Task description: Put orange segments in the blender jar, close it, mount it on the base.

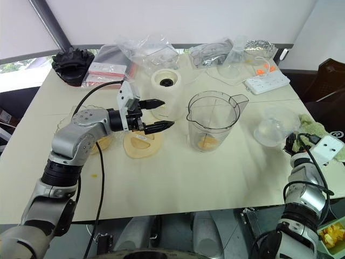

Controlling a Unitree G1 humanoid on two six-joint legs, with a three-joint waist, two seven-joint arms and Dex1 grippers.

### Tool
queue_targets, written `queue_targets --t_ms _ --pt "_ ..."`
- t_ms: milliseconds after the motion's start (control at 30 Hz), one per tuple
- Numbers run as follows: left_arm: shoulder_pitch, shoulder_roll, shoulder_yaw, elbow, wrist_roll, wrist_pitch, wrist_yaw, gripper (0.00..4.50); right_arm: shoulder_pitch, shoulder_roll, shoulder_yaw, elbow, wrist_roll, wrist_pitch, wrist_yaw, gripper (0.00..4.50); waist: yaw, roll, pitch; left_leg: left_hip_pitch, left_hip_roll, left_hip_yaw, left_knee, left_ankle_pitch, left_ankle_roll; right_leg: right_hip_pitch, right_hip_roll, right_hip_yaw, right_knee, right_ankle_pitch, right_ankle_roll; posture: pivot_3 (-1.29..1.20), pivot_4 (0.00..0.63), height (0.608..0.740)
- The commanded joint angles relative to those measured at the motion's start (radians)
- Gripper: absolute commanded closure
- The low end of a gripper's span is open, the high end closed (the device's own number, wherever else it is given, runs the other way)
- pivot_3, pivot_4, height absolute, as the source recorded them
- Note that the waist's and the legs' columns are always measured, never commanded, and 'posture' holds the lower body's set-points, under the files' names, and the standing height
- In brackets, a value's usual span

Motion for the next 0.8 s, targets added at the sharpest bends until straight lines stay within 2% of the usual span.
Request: queue_targets --t_ms 33,300,367,467,533,633,800 --pt "-0.006 0.002 0.006 -0.030 -0.004 -0.013 0.001 0.00 0.056 -0.003 -0.004 -0.135 0.019 0.020 -0.006 0.03 0.001 0.000 0.000 0.000 0.000 0.000 0.000 0.000 0.000 0.000 0.000 0.000 0.000 0.000 0.000 0.00 0.150 0.740" --pt "-0.037 0.031 -0.022 0.051 0.040 -0.065 -0.056 0.00 0.320 -0.025 0.035 -0.520 0.064 0.173 0.073 0.03 0.006 0.000 0.000 0.000 0.000 -0.002 0.000 0.000 0.000 0.001 0.000 0.000 0.000 0.000 0.000 0.00 0.150 0.740" --pt "-0.070 0.064 -0.035 0.108 0.062 -0.075 -0.095 0.00 0.402 -0.067 0.020 -0.635 0.097 0.239 0.125 0.03 0.006 0.000 0.000 0.000 0.000 -0.002 0.000 0.000 0.000 0.001 0.000 0.000 0.000 -0.001 0.000 0.00 0.150 0.740" --pt "-0.139 0.116 -0.079 0.224 0.113 -0.130 -0.196 0.00 0.586 -0.198 0.009 -0.815 0.119 0.290 0.310 0.03 0.007 0.001 0.000 -0.001 -0.001 -0.001 0.001 0.000 0.000 0.000 -0.001 0.000 0.000 -0.001 0.001 0.00 0.150 0.740" --pt "-0.197 0.136 -0.129 0.338 0.173 -0.225 -0.277 0.00 0.690 -0.273 -0.061 -0.912 0.163 0.337 0.405 0.03 0.009 0.000 0.000 -0.001 0.000 -0.001 0.001 0.000 0.000 0.001 0.000 -0.001 -0.001 -0.003 0.004 0.00 0.150 0.740" --pt "-0.266 0.135 -0.166 0.487 0.231 -0.319 -0.357 0.00 0.768 -0.322 -0.150 -1.006 0.228 0.402 0.484 0.03 0.012 -0.001 0.000 -0.001 0.000 -0.001 0.001 0.000 0.000 0.002 0.000 -0.001 -0.003 -0.004 0.004 0.00 0.150 0.740" --pt "-0.362 0.137 -0.237 0.720 0.321 -0.512 -0.543 0.00 0.799 -0.383 -0.290 -1.176 0.382 0.538 0.538 0.03 0.024 -0.002 0.000 -0.003 0.001 -0.003 0.000 -0.001 0.001 0.000 -0.001 -0.002 -0.004 -0.004 0.004 0.00 0.150 0.740"
